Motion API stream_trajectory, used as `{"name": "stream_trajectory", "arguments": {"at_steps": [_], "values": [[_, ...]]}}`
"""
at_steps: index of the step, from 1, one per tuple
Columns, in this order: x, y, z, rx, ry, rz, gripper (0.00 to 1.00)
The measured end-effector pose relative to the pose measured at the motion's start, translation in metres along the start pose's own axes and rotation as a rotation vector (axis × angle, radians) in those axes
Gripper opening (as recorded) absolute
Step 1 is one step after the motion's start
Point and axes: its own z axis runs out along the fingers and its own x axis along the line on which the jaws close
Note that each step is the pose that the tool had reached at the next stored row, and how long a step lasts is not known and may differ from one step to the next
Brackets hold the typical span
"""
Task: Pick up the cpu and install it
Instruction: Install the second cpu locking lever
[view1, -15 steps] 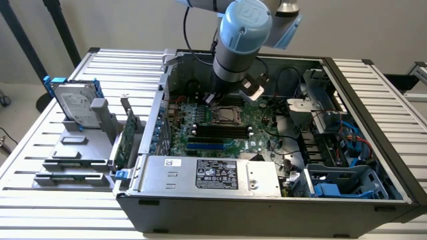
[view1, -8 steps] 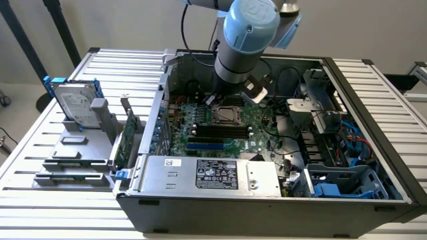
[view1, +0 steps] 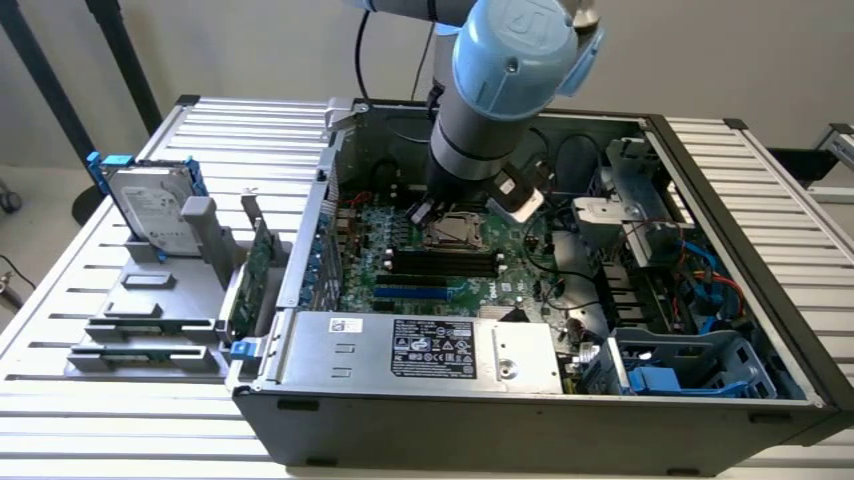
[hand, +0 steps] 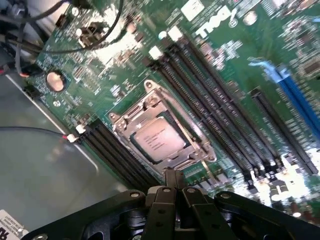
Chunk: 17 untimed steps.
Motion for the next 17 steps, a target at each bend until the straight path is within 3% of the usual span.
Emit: {"name": "stream_trajectory", "arguments": {"at_steps": [7,11,17], "values": [[-0.013,0.0095,-0.0230,0.0078,-0.0061,0.011,0.11],[-0.018,0.0113,-0.0242,0.0079,-0.0058,0.012,0.11],[-0.022,0.0091,-0.0181,0.0063,-0.0047,0.011,0.11]]}}
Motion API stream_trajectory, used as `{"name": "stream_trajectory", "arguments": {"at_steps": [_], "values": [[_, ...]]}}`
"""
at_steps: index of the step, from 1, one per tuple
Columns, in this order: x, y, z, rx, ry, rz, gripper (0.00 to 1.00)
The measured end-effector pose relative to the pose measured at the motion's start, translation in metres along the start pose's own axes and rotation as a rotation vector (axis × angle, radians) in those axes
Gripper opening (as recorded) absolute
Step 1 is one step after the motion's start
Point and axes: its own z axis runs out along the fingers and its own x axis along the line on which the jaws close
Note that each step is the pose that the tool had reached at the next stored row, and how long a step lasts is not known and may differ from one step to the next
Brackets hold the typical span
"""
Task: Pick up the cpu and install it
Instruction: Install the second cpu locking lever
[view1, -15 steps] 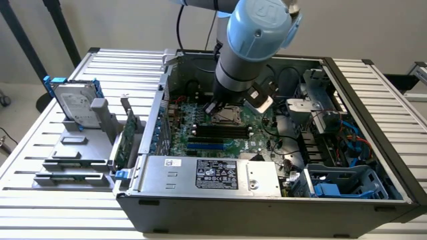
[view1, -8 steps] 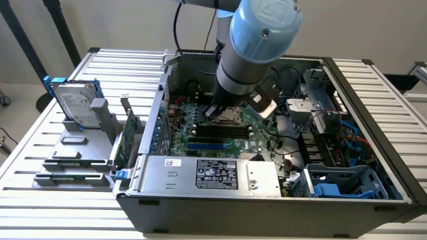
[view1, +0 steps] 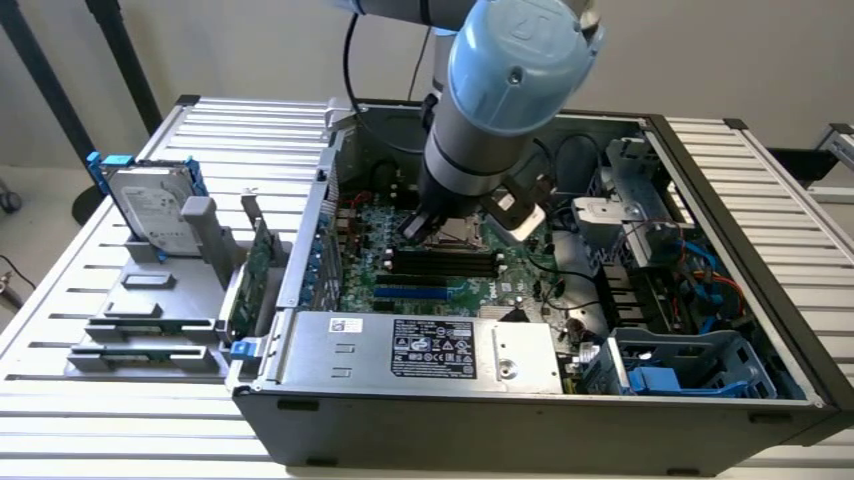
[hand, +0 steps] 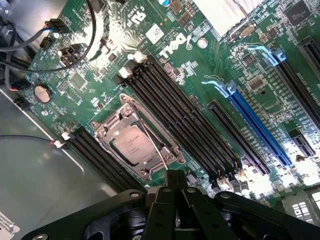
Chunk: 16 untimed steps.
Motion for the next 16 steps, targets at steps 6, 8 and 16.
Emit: {"name": "stream_trajectory", "arguments": {"at_steps": [6,8,16], "values": [[-0.002,-0.0010,0.0085,-0.0047,0.0036,-0.003,0.11],[-0.004,-0.0030,0.0119,-0.0062,0.0036,-0.003,0.11],[-0.010,-0.0056,0.0263,-0.0143,0.0006,-0.005,0.11]]}}
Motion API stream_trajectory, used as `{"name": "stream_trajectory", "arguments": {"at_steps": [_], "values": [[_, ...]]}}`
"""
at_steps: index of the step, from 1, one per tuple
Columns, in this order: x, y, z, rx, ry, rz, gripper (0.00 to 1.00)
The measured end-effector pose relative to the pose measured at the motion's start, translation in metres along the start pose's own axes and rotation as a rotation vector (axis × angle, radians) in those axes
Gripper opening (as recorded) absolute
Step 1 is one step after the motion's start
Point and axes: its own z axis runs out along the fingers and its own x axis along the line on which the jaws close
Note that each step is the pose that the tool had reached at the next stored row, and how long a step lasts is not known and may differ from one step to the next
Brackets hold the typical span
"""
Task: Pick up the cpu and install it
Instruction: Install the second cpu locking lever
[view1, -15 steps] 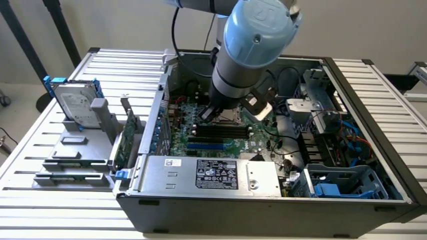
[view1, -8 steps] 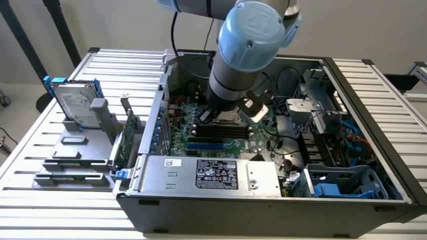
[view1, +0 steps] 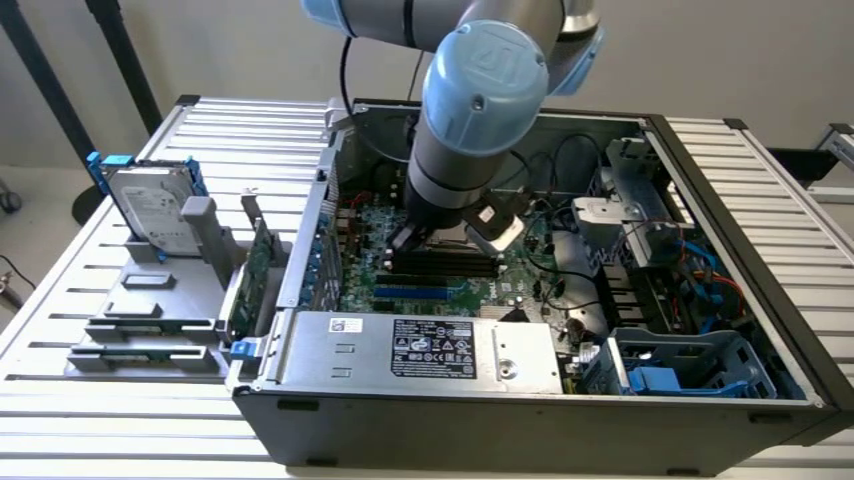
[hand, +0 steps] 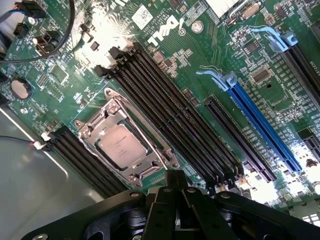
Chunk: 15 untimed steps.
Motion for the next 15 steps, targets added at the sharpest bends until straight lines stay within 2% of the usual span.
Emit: {"name": "stream_trajectory", "arguments": {"at_steps": [10,15], "values": [[-0.007,0.0016,0.0162,-0.0089,-0.0041,-0.002,0.11],[-0.008,0.0010,0.0192,-0.0102,-0.0045,-0.002,0.11]]}}
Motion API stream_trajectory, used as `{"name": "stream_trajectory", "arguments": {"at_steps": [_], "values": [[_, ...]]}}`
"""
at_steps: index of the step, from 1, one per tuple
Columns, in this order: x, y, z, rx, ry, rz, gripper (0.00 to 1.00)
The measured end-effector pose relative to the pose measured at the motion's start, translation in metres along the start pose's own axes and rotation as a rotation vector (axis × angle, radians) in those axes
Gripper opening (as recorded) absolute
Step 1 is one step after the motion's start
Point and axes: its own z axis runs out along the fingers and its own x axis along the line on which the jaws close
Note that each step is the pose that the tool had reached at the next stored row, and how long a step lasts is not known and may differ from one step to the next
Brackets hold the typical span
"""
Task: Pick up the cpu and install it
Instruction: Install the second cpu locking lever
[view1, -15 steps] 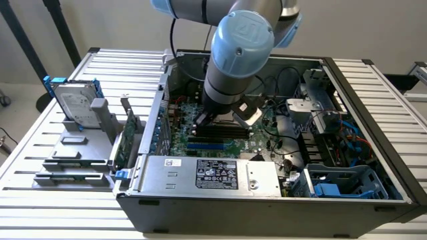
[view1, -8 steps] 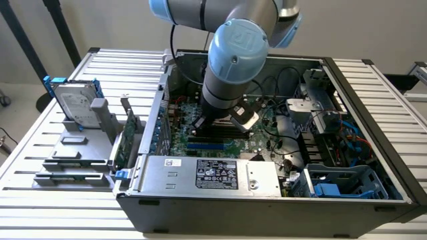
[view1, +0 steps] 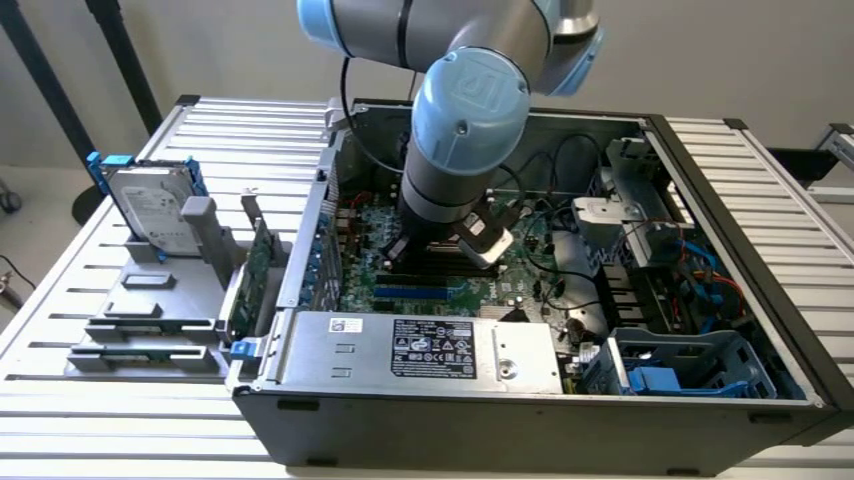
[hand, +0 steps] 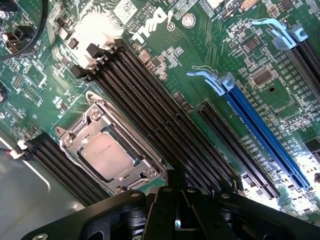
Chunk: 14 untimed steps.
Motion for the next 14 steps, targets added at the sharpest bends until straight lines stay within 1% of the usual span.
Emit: {"name": "stream_trajectory", "arguments": {"at_steps": [14], "values": [[0.0018,-0.0020,0.0021,0.0000,0.0002,0.000,0.11]]}}
